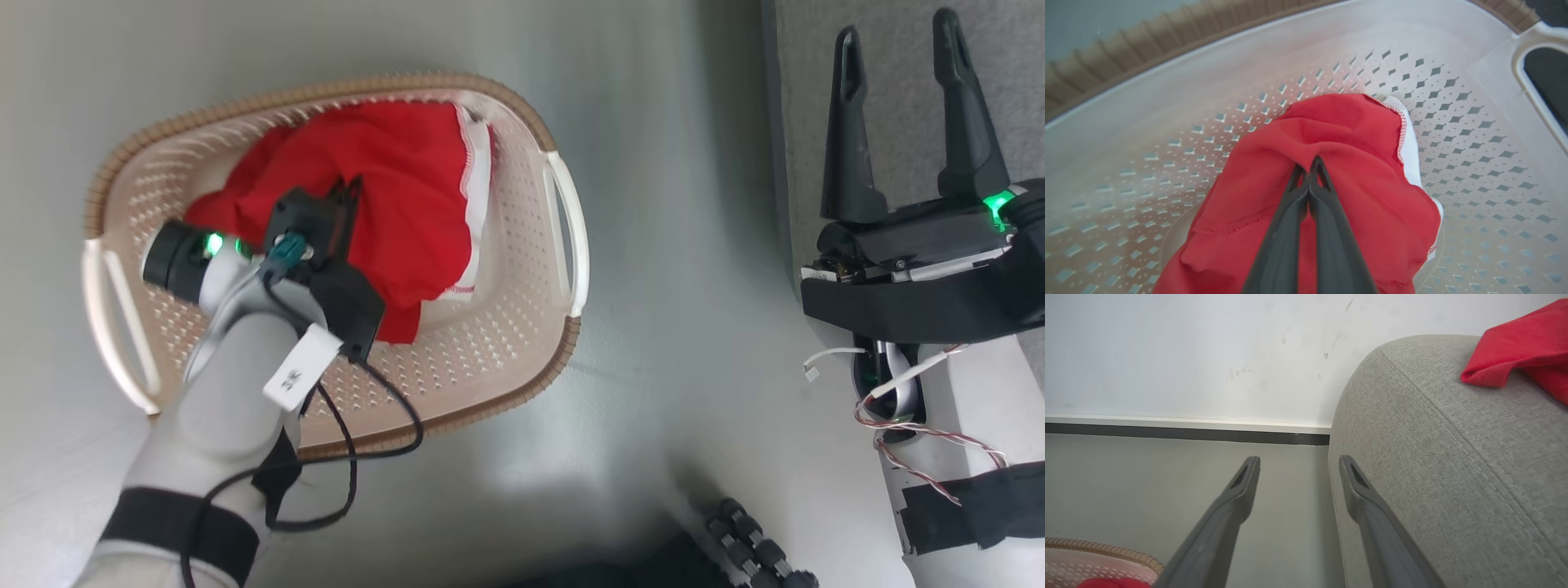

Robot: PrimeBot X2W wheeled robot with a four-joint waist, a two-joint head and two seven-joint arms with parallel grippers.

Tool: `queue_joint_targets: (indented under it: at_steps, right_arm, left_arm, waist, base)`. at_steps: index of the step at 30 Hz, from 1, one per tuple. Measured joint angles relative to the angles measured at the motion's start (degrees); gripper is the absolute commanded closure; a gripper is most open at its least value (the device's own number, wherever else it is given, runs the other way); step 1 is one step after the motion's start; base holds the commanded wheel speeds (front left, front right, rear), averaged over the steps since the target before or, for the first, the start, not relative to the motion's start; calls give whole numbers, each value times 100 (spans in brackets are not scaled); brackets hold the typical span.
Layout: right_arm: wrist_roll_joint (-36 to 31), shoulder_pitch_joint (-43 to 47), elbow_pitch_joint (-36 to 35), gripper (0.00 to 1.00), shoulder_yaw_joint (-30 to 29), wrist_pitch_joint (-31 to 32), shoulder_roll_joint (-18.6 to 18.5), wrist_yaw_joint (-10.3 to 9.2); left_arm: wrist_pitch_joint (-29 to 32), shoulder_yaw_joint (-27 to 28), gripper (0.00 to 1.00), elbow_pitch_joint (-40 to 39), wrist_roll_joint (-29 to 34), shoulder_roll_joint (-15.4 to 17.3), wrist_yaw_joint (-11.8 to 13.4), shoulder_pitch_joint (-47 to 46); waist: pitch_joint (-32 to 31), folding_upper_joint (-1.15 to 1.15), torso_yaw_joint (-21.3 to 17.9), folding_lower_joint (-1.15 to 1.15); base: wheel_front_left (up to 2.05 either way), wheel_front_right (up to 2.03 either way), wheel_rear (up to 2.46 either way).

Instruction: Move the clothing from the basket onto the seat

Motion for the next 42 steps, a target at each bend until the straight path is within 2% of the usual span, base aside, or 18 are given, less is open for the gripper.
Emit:
queue_joint_targets:
  at_steps: [9, 17, 24, 34, 42]
  right_arm:
    - [0, 65, 672, 0, -23, 0, -125, 169]
    - [1, -32, 1168, 0, 34, 1, -164, 330]
    - [7, -149, 1596, 0, 97, 1, -212, 457]
    - [60, -170, 2199, 0, 160, 1, -302, 573]
    - [119, -156, 2606, 0, 307, 3, -312, 646]
  left_arm:
    - [-59, 403, 100, -435, -532, -122, -42, 394]
    - [-58, 779, 100, -1089, -812, -80, -42, 764]
    - [-58, 1053, 100, -1638, -906, 142, -41, 1233]
    - [-58, 1238, 100, -2296, -910, 203, 19, 1824]
    - [-59, 1300, 100, -2527, -907, 223, 10, 2158]
  waist:
    - [-679, 0, 224, -1]
    - [-1318, 0, 450, -2]
    - [-1913, 0, 594, -1]
    - [-2778, -1, 727, -1]
    - [-3464, -1, 850, -1]
  base:
    - [0, 0, 0]
    - [0, 0, 0]
    - [0, 0, 0]
    - [0, 0, 0]
    - [0, 0, 0]
